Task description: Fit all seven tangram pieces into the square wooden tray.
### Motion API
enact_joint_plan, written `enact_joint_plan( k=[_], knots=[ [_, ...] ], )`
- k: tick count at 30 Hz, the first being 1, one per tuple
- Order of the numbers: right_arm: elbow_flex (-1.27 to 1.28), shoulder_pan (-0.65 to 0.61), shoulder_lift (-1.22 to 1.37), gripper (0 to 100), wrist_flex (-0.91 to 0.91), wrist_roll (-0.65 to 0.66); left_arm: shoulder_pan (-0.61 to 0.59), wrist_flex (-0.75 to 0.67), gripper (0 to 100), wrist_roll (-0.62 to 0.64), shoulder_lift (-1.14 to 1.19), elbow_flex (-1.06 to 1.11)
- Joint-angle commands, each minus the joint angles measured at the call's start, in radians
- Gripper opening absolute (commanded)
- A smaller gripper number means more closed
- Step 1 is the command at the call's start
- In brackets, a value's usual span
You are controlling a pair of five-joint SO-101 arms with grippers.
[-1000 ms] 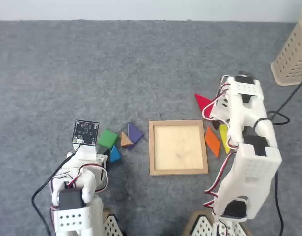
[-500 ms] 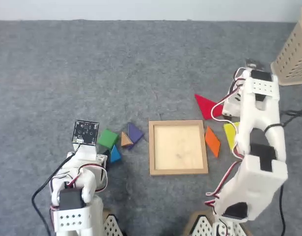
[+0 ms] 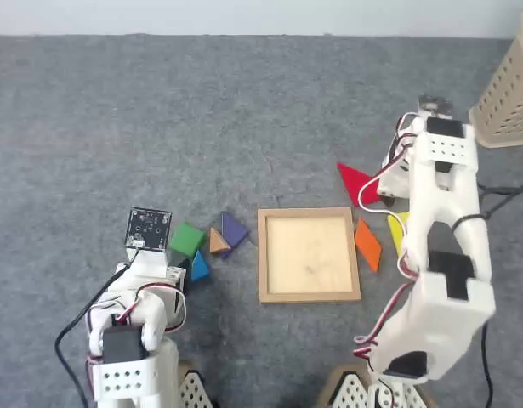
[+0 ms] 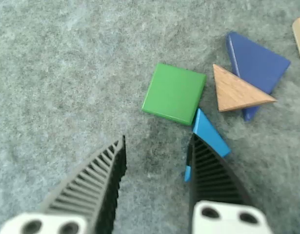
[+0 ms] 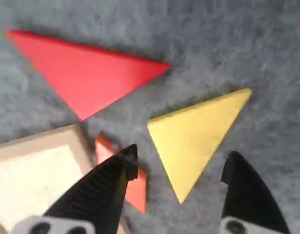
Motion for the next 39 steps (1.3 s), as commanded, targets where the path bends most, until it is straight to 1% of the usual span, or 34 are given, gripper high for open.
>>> enact_joint_plan(
  k=[1, 9, 13, 15, 17, 23, 27, 30, 36, 39],
  knots=[
    [-0.055, 0.018, 0.038, 33.5, -0.038, -0.017, -0.003, 0.005, 19, -0.003, -0.017, -0.008],
    [-0.055, 0.022, 0.134, 33.3, -0.081, -0.017, -0.003, 0.005, 19, -0.003, -0.017, -0.008],
    [-0.055, 0.022, 0.153, 25.8, -0.082, -0.015, -0.003, 0.005, 19, -0.003, -0.017, -0.008],
    [-0.055, 0.022, 0.153, 24.1, -0.093, -0.015, -0.003, 0.005, 19, -0.003, -0.017, -0.008],
    [-0.055, 0.022, 0.153, 25.1, -0.094, -0.015, -0.003, 0.005, 19, -0.003, -0.017, -0.008],
    [-0.071, 0.022, 0.143, 32.6, -0.064, -0.025, -0.003, 0.005, 19, -0.003, -0.017, -0.008],
    [-0.155, 0.025, 0.128, 32.8, 0.027, -0.034, -0.003, 0.005, 19, -0.003, -0.017, -0.008],
    [-0.219, 0.008, 0.110, 33.0, 0.073, -0.101, -0.003, 0.005, 19, -0.003, -0.017, -0.008],
    [-0.259, -0.012, 0.182, 33.2, 0.068, -0.161, -0.003, 0.005, 19, -0.003, -0.017, -0.008],
    [-0.275, -0.005, 0.243, 33.1, 0.033, -0.192, -0.003, 0.005, 19, -0.003, -0.017, -0.008]
  ],
)
